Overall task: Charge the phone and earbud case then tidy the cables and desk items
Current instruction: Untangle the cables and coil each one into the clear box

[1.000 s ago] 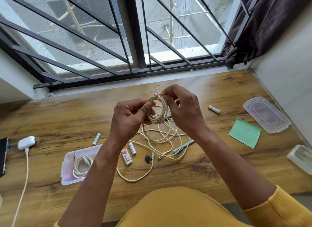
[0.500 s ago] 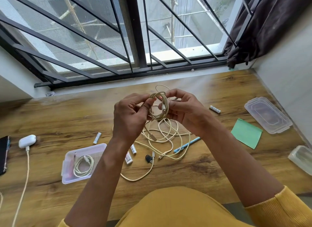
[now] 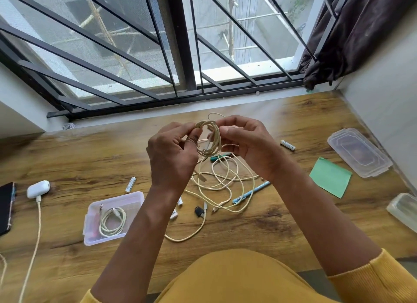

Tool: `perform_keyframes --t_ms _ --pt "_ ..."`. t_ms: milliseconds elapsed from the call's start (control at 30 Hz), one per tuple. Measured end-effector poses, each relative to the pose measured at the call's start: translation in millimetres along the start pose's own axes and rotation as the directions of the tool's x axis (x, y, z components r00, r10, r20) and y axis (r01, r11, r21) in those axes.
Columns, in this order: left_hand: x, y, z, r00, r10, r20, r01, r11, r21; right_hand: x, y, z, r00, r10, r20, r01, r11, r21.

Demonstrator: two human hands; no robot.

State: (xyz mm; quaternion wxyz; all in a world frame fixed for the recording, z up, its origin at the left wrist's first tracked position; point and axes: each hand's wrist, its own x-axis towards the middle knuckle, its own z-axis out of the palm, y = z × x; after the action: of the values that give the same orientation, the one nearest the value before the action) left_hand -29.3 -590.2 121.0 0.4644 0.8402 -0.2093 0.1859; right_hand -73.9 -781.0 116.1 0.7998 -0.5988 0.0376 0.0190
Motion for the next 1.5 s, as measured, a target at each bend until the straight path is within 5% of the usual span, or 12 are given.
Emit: perform_keyframes --t_ms 367,567,767,1033,1167,1367,1500 --pt "0 -4 7 0.998 -0.064 0.011 0.064 0.998 -0.005 4 12 8 0.999 -0.022 -0.026 0.024 0.995 0.093" --pt "-2 -10 2 0.931 -0.226 0.288 0.310 0.904 -0.293 5 12 2 0.999 0.023 -0.046 -0.015 0.985 0.169" --pt "-2 -12 -3 0.871 -0.224 0.438 0.395 0.848 -0.353 8 11 0 0.998 0.012 -0.054 -0.005 0.993 0.118" --pt "17 -5 -5 0.868 -0.064 0.493 0.137 0.984 -0.114 11 5 4 0.999 -0.002 0.036 0.003 1.000 -0.010" --pt "19 0 -2 0.867 -0.045 0.496 0.077 0.996 -0.044 15 3 7 0.999 0.020 -0.046 -0.021 1.000 -0.002" --pt "13 -6 2 0.889 -0.203 0.410 0.272 0.955 -0.116 13 11 7 0.993 0.013 -0.113 -0.030 0.989 -0.147" --pt "15 -7 0 0.913 -0.277 0.300 0.361 0.891 -0.274 3 22 6 0.993 0.115 0.015 -0.104 0.939 -0.328"
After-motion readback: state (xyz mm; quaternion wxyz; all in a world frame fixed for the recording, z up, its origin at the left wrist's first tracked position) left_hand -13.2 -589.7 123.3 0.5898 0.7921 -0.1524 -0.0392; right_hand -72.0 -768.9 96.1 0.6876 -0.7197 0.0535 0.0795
